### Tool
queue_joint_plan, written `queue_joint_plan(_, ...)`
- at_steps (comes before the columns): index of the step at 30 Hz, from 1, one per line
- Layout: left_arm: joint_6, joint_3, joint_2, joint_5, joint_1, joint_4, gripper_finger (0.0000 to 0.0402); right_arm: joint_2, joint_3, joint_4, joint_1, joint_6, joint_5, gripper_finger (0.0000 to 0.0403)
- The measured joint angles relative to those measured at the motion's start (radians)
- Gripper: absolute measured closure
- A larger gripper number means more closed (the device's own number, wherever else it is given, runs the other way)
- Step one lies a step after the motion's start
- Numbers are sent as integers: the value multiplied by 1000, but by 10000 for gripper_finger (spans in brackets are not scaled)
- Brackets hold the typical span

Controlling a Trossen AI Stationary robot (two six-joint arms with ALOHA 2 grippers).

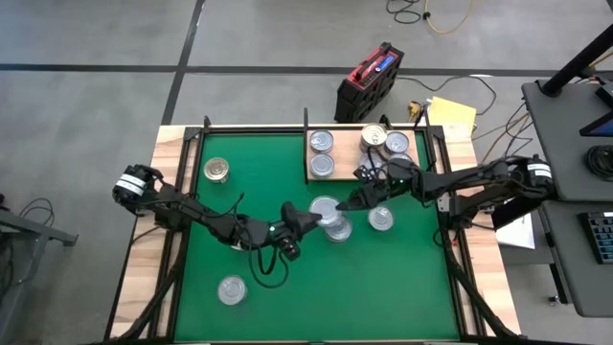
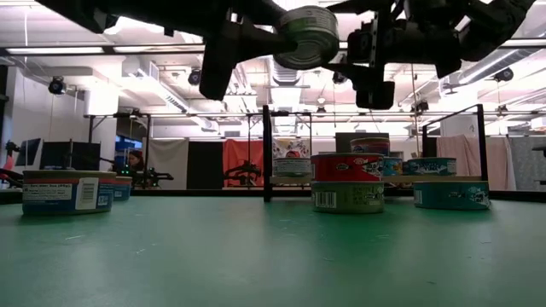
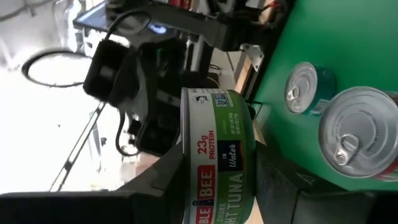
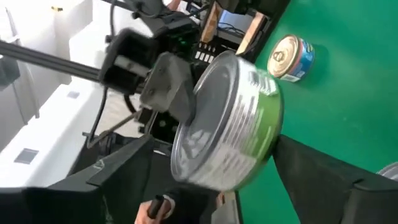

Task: Stack canned seafood by type on shelf
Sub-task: Stack the green tuna can on top of the green tuna can on the shelf

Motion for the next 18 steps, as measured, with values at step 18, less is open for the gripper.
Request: queue_joint_plan(18,-475,-184,-129,15,1,79,275,-255,23,-398,168,-884,345,111)
